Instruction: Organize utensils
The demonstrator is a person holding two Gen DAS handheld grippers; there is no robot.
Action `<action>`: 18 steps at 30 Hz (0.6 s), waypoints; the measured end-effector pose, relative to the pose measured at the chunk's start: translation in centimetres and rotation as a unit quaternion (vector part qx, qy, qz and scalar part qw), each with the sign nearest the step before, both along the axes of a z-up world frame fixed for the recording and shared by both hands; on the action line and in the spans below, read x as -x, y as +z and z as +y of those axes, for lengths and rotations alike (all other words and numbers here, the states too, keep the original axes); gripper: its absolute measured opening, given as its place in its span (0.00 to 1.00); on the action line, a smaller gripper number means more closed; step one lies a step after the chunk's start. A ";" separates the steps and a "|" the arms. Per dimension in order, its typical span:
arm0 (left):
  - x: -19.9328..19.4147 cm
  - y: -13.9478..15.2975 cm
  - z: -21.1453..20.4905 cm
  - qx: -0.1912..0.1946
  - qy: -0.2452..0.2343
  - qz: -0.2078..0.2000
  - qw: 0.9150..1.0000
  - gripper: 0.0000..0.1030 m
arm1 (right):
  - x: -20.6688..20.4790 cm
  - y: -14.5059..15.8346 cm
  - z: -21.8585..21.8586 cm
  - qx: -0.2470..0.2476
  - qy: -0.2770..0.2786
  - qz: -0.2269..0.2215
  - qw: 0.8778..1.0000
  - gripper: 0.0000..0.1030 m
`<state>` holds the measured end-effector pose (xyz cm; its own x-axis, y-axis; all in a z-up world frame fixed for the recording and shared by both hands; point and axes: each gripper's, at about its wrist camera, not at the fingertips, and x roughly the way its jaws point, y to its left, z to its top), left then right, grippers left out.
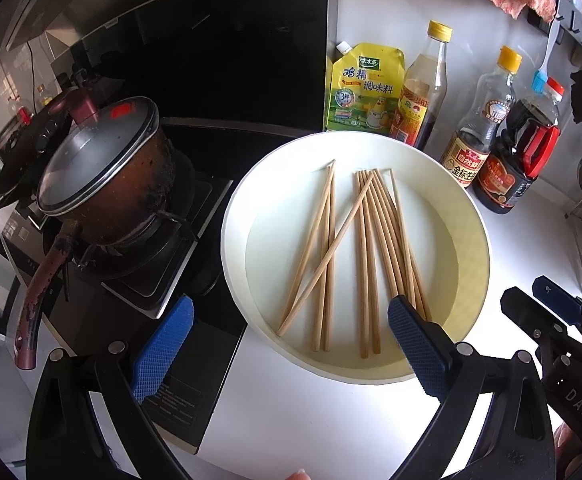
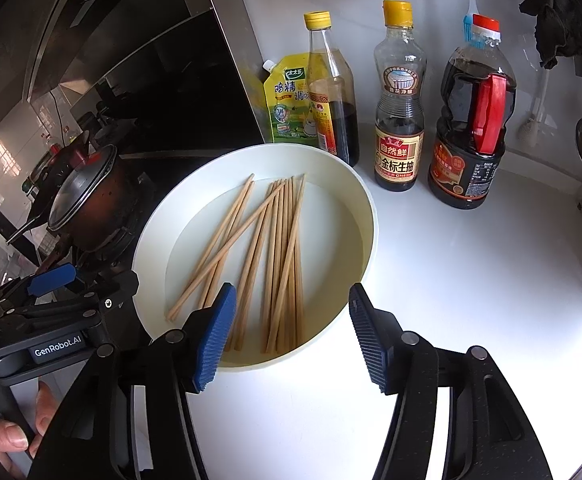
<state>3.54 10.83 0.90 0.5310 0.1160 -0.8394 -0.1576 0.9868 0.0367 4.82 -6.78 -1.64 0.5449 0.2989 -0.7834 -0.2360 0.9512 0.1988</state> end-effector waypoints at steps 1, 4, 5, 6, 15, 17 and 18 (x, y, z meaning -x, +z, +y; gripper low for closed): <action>0.0 0.0 0.0 0.000 0.000 0.000 1.000 0.93 | 0.0 0.0 0.0 0.000 0.000 0.000 1.000 0.55; 0.0 0.1 0.0 0.000 0.000 -0.001 1.000 0.93 | 0.0 -0.1 0.0 0.001 0.002 0.000 1.000 0.55; 0.0 0.1 0.0 -0.001 0.001 -0.001 1.000 0.93 | 0.0 -0.1 0.0 0.001 0.003 0.000 1.000 0.55; 0.0 0.1 0.0 -0.002 0.001 -0.001 1.000 0.93 | 0.0 -0.1 0.0 0.001 0.003 0.001 1.000 0.55; 0.0 0.4 0.0 -0.003 0.003 -0.004 1.000 0.93 | 0.0 -0.1 0.1 0.001 0.002 0.000 1.000 0.55; 0.1 0.3 0.0 0.002 0.004 -0.002 1.000 0.93 | 0.1 -0.1 0.1 0.001 0.002 0.000 1.000 0.55; 0.1 0.3 0.0 0.004 0.004 -0.002 1.000 0.93 | 0.1 -0.1 0.1 0.001 0.002 0.000 1.000 0.55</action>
